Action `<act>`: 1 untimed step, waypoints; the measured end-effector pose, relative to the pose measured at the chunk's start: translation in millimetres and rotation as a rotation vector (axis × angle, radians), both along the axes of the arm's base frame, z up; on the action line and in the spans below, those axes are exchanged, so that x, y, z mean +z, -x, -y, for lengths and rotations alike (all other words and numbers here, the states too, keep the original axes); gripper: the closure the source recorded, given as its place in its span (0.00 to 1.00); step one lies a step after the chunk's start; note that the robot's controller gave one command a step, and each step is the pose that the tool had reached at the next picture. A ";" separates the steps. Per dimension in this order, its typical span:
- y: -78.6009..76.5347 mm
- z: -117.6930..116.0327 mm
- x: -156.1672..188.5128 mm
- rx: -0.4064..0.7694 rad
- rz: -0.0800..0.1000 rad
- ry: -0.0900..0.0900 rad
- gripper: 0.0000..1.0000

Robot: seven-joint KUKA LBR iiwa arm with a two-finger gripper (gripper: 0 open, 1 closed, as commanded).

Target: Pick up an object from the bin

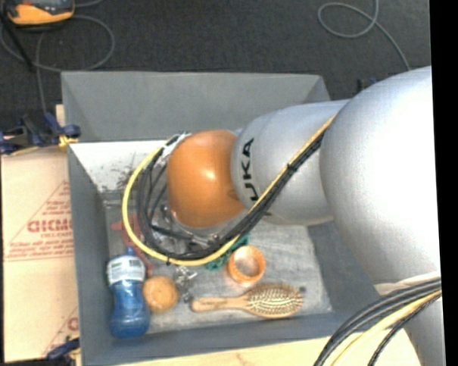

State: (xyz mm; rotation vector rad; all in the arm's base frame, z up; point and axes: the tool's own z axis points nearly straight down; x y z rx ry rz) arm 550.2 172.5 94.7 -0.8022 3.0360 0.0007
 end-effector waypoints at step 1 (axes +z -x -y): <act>0.2 -0.4 0.0 0.000 -0.001 -0.001 0.00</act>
Offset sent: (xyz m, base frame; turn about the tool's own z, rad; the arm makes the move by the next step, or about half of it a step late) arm -0.0478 0.0122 -0.0247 -0.0223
